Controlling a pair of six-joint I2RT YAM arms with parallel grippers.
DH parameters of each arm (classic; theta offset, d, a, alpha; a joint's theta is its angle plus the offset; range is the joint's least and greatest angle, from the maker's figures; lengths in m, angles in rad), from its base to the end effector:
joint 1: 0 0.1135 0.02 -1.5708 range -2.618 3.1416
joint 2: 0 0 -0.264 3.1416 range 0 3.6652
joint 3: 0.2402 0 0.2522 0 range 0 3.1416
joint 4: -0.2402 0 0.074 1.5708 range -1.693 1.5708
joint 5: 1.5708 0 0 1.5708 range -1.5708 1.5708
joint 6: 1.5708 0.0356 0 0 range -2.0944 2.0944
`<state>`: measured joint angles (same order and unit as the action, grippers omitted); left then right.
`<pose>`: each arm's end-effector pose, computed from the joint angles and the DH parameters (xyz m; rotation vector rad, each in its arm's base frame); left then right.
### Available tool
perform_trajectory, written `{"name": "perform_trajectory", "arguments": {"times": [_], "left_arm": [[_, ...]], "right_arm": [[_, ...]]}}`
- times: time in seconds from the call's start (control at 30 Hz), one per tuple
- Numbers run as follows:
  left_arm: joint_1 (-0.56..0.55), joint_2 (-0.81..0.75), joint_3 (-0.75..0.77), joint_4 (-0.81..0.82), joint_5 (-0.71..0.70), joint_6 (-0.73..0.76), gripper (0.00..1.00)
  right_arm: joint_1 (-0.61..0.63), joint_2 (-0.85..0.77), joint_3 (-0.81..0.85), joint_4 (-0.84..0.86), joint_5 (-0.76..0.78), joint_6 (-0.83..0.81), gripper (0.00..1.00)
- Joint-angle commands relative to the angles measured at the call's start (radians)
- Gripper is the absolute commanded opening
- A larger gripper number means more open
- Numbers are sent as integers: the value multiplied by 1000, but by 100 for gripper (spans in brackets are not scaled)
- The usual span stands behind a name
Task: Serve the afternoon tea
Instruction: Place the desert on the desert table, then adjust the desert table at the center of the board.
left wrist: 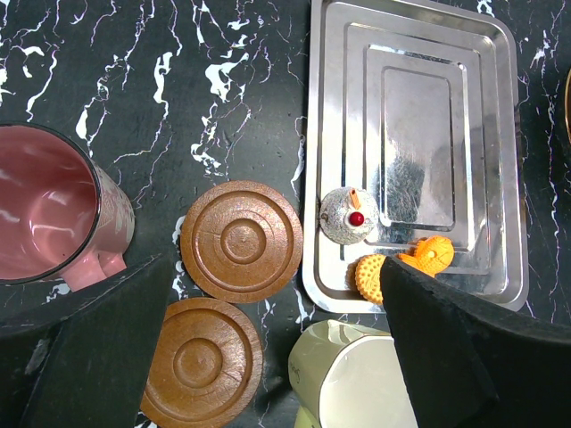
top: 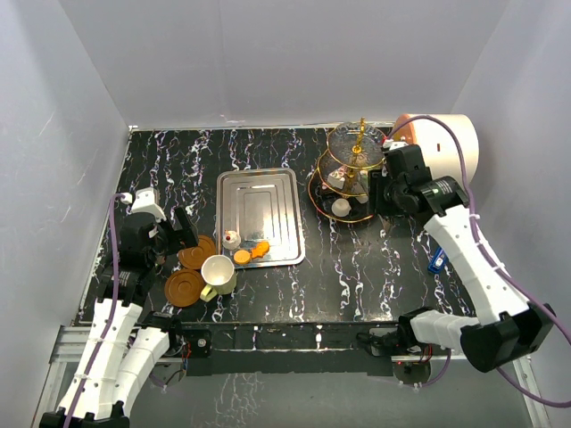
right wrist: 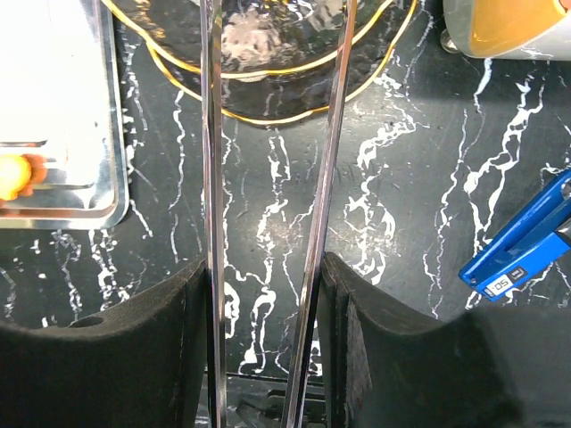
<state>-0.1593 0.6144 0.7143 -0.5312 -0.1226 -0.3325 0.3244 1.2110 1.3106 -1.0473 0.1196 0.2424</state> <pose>0.1403 -0.0181 0.3041 -0.2516 1.9880 -0.1930 0.2181 0.0688 0.3559 -0.0545 2.5099 0.0817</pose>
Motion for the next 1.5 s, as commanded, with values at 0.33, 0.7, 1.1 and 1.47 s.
{"name": "perform_trajectory", "arguments": {"times": [0.33,0.7,1.1,1.47], "left_arm": [[-2,4,21,8,12,10,99],[-2,4,22,7,11,9,99],[-1,4,22,7,8,9,99],[-2,4,21,7,8,9,99]], "right_arm": [[-5,-126,-44,-3,-196,14,40],[-6,-43,-9,63,-222,17,32],[-5,15,-9,131,-268,12,30],[-6,-15,3,103,-228,13,30]]}}
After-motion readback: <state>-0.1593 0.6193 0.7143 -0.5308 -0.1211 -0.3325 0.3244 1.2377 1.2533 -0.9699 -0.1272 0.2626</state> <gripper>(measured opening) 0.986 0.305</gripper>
